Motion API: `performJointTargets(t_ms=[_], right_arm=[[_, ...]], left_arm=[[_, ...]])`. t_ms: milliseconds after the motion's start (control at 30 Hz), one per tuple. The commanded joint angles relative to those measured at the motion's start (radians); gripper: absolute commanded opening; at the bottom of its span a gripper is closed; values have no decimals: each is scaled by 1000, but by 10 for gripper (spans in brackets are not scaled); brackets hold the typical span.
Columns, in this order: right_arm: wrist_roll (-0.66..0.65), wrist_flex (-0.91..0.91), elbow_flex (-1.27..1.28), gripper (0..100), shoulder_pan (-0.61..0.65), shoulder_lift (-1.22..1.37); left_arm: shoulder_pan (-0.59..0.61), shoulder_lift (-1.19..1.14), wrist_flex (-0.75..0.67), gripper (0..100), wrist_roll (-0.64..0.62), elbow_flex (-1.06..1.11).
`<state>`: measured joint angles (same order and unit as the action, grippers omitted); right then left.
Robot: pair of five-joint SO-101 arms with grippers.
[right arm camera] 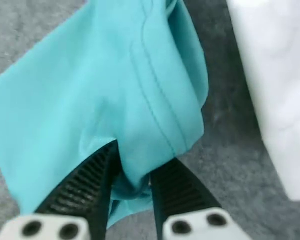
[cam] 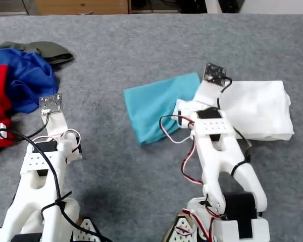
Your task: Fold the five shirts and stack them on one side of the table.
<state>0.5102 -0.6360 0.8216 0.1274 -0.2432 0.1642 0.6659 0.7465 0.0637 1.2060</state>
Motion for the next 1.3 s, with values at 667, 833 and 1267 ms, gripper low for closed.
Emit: performJointTargets(t_ms=[667, 833, 1267], right_arm=[[-382, -315, -473, 2, -314, -41], [-494, -304, -467, 2, -464, -39], [-578, -235, -418, 2, -677, 24]], left_arm=[[-6, 10, -11, 18, 6, 2], [-6, 10, -11, 18, 6, 2], [-6, 10, -8, 18, 6, 2]])
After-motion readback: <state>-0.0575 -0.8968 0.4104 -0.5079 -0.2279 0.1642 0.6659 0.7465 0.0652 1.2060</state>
